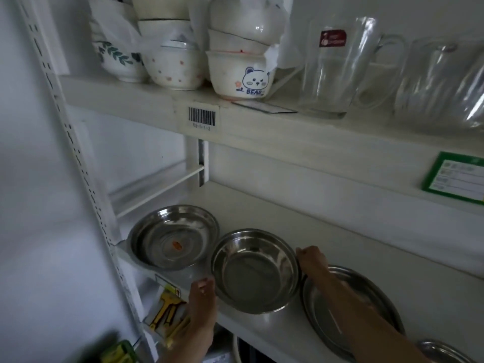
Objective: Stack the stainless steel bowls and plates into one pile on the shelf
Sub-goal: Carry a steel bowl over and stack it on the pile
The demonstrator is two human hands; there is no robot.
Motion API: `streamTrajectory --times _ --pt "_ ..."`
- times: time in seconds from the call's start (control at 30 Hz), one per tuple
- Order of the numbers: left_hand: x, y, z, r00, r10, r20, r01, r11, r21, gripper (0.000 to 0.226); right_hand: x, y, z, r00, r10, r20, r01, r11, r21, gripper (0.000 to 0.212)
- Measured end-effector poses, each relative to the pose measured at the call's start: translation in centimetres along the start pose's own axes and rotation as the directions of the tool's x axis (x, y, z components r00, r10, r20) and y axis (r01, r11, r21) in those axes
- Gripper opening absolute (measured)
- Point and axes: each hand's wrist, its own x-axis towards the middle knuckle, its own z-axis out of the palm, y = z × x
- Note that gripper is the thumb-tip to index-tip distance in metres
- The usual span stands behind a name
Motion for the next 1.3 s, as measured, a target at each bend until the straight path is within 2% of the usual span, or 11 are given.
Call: streamTrajectory --times 0.13,0.37,0.63,0.73,0.8,0.97,1.17,1.3 --pt "0.0 0.1 0.6 1.000 0.022 -0.004 -0.022 0.999 -0.040 0.016 0.0 -0.2 0.9 1.000 -0.006 -0.011 0.006 0.998 -0.060 0.047" --pt "0.0 0.2 0.6 0.995 0.100 -0.017 -0.100 0.995 -0.025 0.012 -0.1 -0.1 1.2 0.999 -0.030 -0.041 0.026 0.995 -0.098 0.035" --pt "-0.3 0.7 0.9 0.991 0.135 0.003 -0.135 0.988 -0.075 0.013 -0.5 0.7 0.2 0.996 -0.068 -0.055 0.070 0.997 0.026 0.024" --pt "-0.4 1.7 1.1 0.978 0.210 0.012 -0.208 0.973 -0.096 0.014 -0.4 0.5 -0.5 0.991 -0.087 -0.101 0.097 0.991 0.095 0.033" --pt "-0.6 2.8 1.1 0.963 0.267 0.025 -0.263 0.958 -0.113 0.017 -0.3 -0.2 -1.1 0.988 -0.098 -0.122 0.115 0.983 0.145 0.032" --pt "-0.4 5.8 0.3 0.921 0.387 0.040 -0.377 0.913 -0.154 0.023 -0.3 -3.1 -2.2 0.979 -0.131 -0.158 0.175 0.932 0.316 0.030" --pt "1.6 9.6 -2.2 0.911 0.413 0.012 -0.402 0.893 -0.202 0.028 -0.9 -8.0 -0.5 0.976 -0.140 -0.164 0.202 0.862 0.464 0.028" --pt "3.6 11.4 -4.7 0.905 0.420 -0.069 -0.426 0.889 -0.167 0.024 -1.3 -11.4 1.8 0.980 -0.153 -0.130 0.199 0.830 0.522 0.030"
